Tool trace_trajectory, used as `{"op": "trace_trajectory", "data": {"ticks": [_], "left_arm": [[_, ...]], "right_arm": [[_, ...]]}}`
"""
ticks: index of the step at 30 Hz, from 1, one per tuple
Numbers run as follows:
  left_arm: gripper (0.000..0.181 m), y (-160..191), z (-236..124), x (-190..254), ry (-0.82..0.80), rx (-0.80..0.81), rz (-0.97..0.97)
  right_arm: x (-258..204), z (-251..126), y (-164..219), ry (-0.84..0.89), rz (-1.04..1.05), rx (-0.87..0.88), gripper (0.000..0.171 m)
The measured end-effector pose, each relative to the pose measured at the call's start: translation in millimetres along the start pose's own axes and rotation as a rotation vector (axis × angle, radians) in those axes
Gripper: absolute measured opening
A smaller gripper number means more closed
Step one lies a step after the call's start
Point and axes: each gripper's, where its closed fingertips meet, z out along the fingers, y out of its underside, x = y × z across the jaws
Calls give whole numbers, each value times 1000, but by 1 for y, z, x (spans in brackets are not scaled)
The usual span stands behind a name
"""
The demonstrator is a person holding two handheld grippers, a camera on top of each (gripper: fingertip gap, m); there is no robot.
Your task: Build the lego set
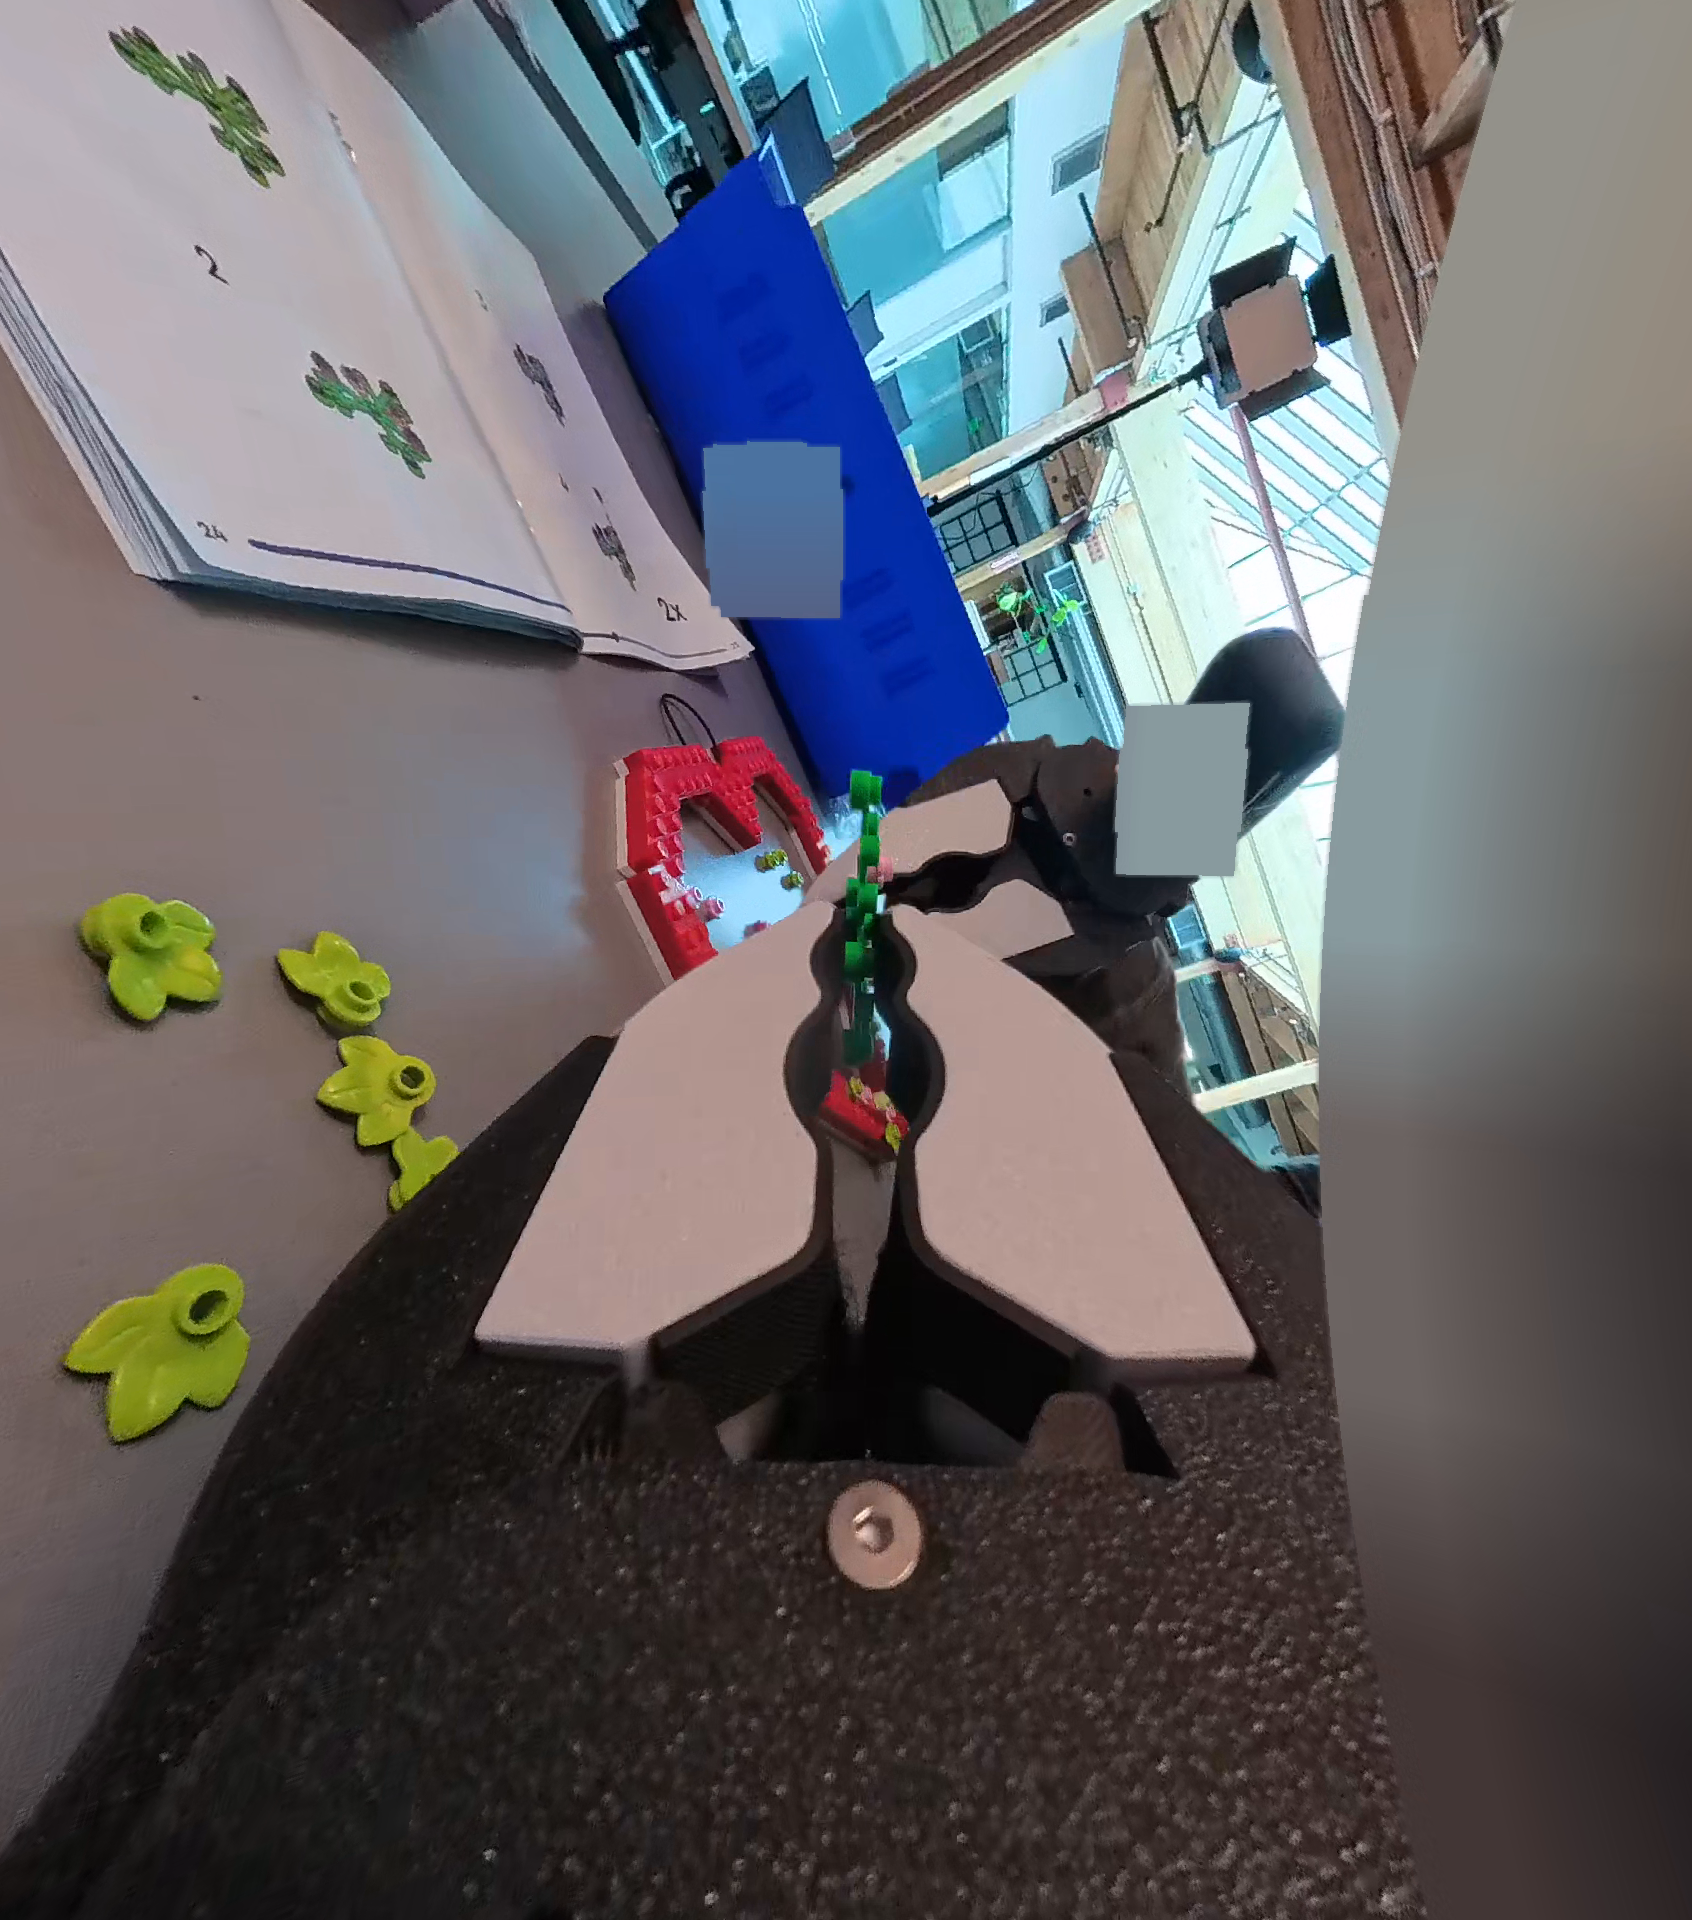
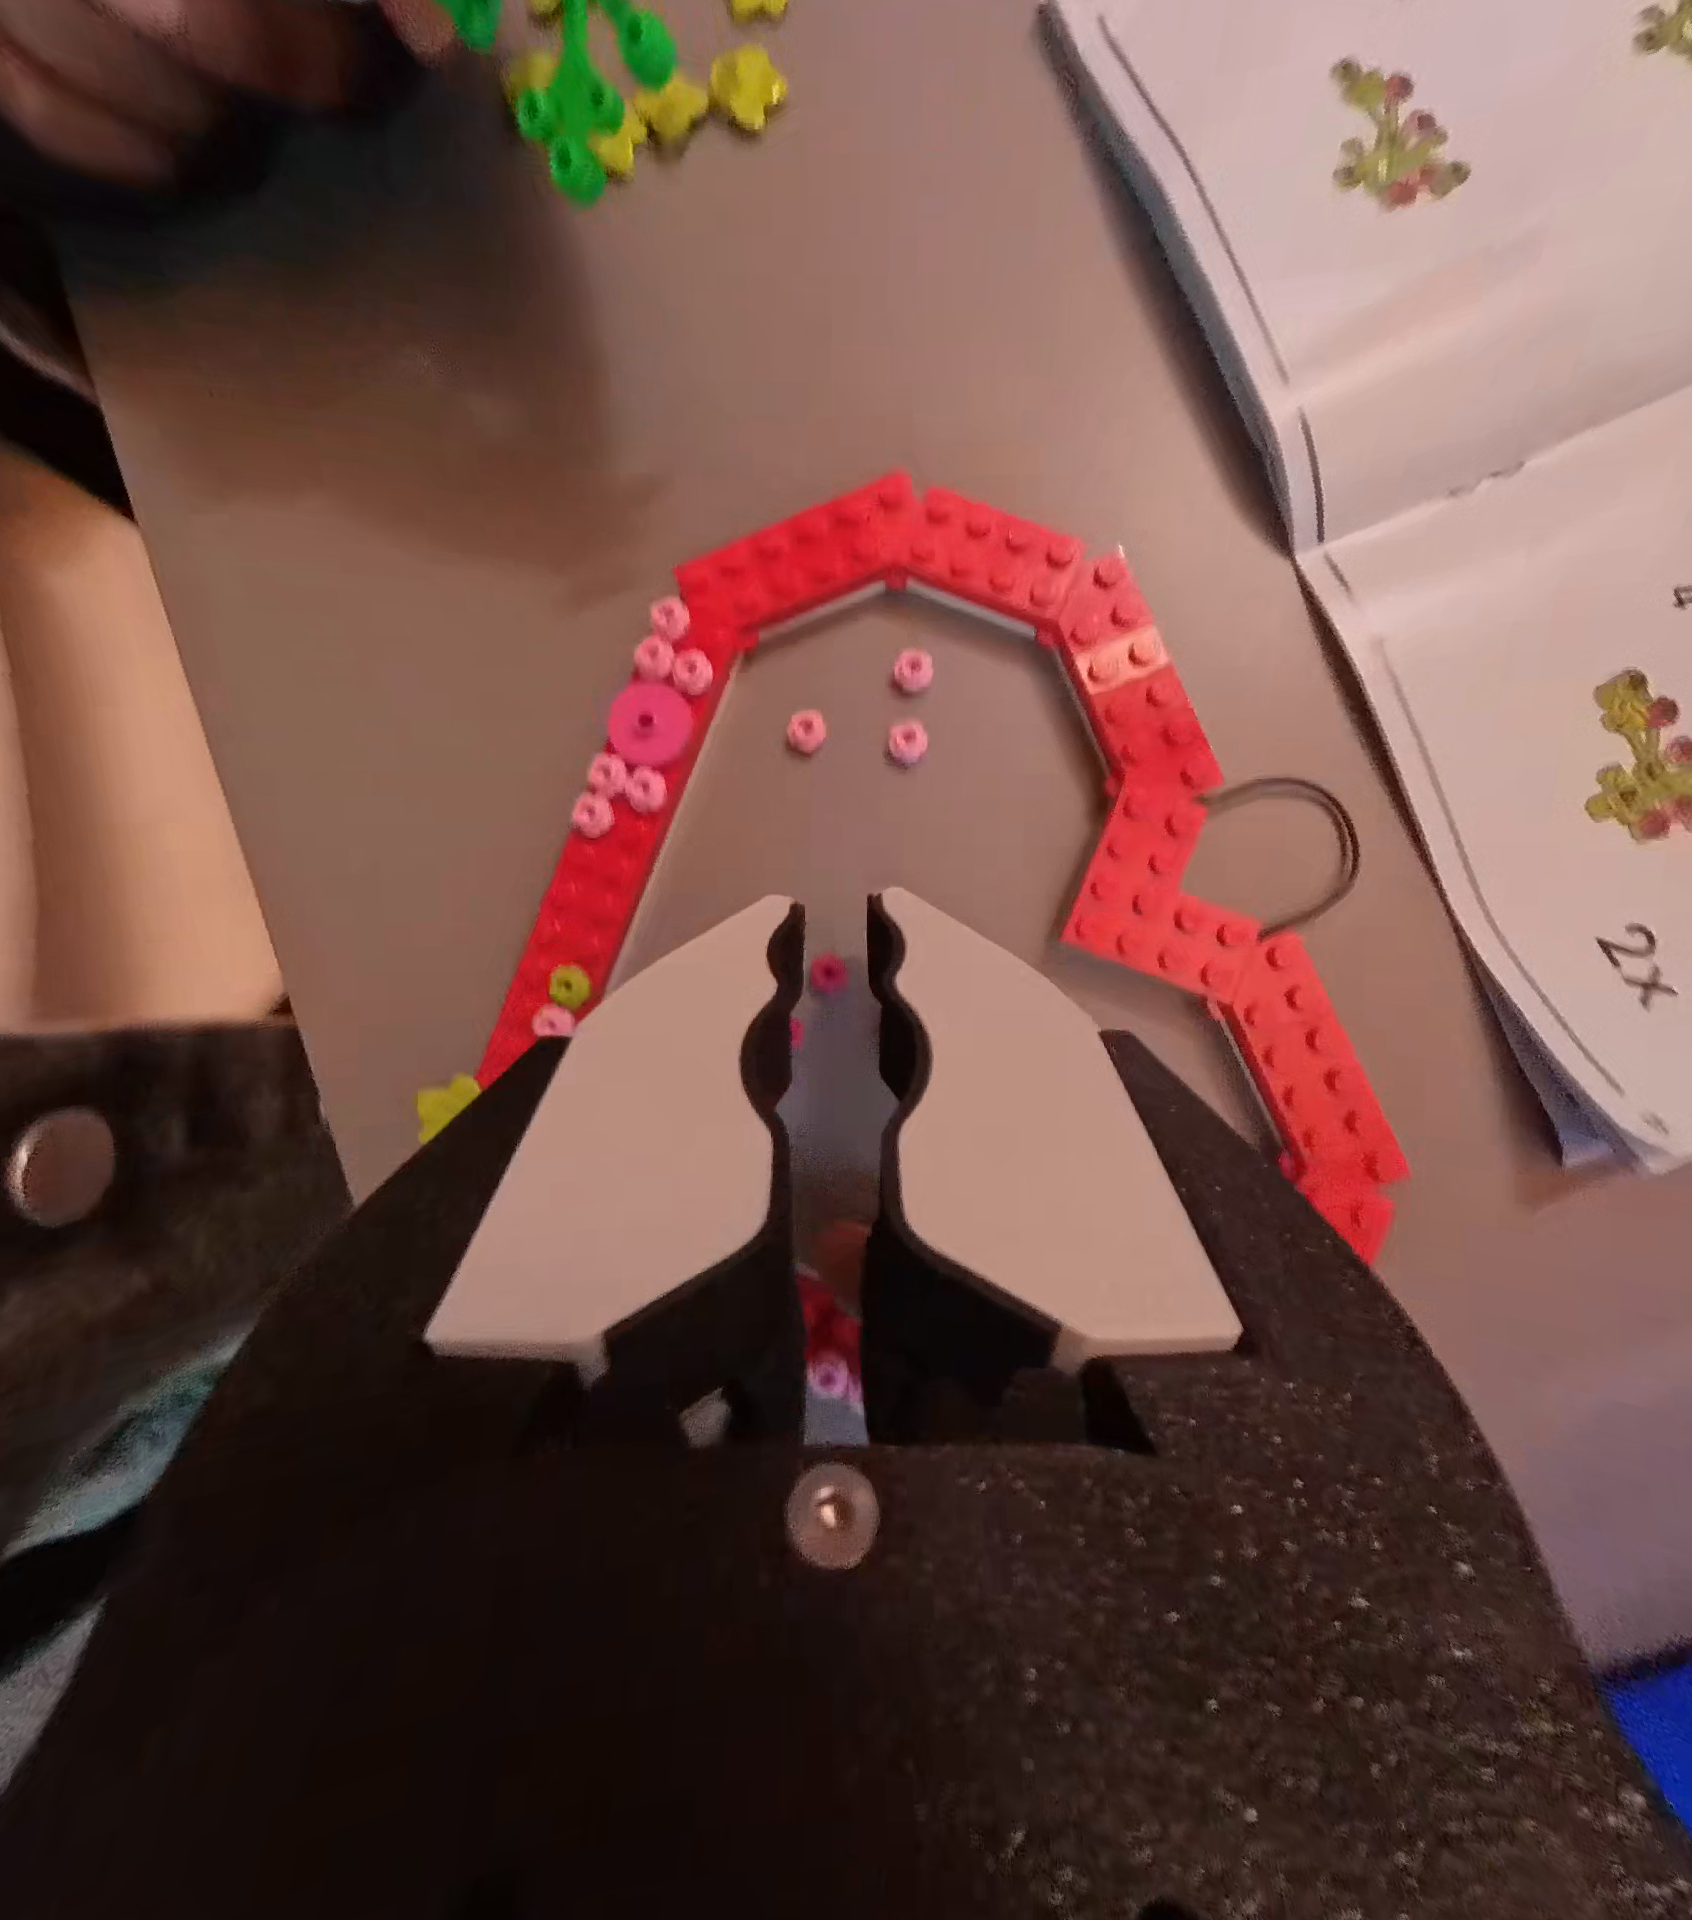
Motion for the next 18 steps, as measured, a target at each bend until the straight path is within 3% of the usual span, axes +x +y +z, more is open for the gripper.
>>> {"op": "trace_trajectory", "data": {"ticks": [4, 18], "left_arm": [[4, -1, 1, -6, -48, 5, 2], [4, 4, 6, -10, -82, -7, -19]], "right_arm": [[14, -10, 16, 99, -4, -51, 2], [11, 10, 9, 88, -5, -53, 7]]}}
